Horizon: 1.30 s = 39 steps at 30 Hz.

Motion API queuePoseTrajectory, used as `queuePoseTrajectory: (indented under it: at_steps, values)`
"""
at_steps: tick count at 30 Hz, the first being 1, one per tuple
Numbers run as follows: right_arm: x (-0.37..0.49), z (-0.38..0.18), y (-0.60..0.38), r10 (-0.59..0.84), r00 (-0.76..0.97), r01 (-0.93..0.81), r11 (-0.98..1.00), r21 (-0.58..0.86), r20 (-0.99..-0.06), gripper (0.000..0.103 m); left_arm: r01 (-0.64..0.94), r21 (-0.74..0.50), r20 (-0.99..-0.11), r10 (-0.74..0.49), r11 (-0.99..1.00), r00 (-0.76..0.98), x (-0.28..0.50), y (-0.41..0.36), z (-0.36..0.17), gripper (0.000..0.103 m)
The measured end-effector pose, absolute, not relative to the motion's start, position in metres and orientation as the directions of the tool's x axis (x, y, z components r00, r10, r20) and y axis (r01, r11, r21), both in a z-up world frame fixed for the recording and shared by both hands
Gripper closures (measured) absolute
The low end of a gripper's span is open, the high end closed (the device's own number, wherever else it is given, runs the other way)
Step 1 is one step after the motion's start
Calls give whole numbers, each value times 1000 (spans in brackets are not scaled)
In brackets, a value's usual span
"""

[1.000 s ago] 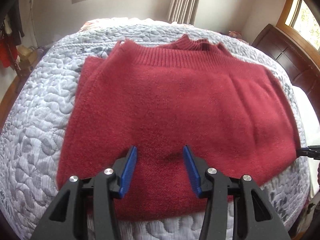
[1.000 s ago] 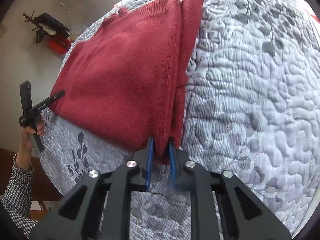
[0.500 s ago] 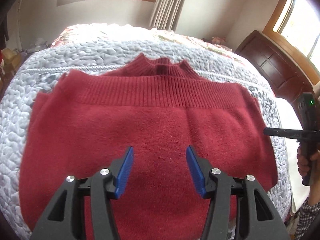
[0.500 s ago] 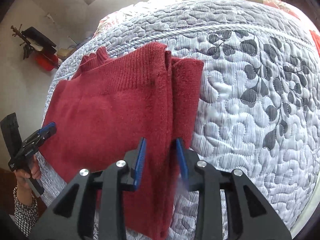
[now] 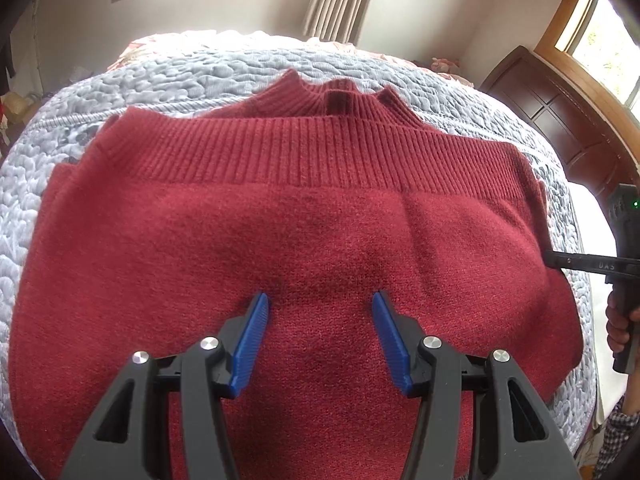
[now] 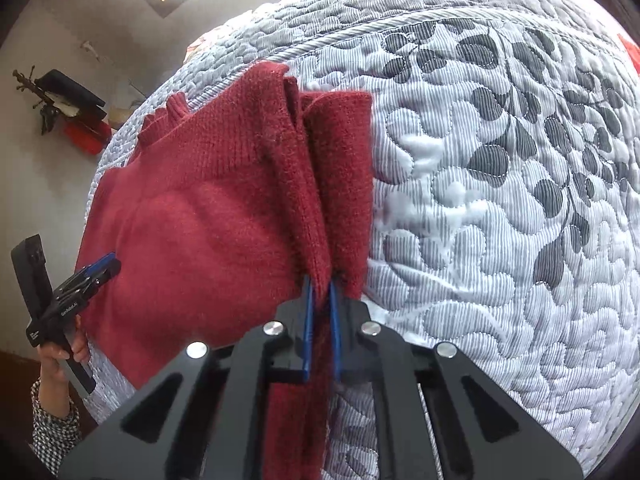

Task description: Fold small clothes

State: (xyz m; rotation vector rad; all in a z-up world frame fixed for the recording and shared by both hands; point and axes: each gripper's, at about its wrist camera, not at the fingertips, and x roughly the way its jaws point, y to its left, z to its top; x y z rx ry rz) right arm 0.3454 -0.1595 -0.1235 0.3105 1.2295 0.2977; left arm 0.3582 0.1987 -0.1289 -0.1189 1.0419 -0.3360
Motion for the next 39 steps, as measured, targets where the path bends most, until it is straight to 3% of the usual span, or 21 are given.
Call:
queuePoseTrajectory:
  at_steps: [6, 13, 19, 39]
  values:
    - [312, -94, -169, 370, 353, -84, 927, 365, -859, 72, 199, -283, -811, -345, 938, 473, 347, 201, -114, 48]
    - [261, -93, -168, 408, 314, -132, 913, 386, -858, 71, 249, -308, -790, -393, 918, 471, 319, 192, -101, 48]
    - [247, -111, -155, 412, 269, -131, 911, 391, -871, 94, 241, -309, -806, -388, 920, 447, 310, 186, -113, 48]
    - [245, -134, -157, 387, 261, -74, 921, 381, -884, 97, 249, -265, -812, -355, 932, 463, 305, 187, -135, 47]
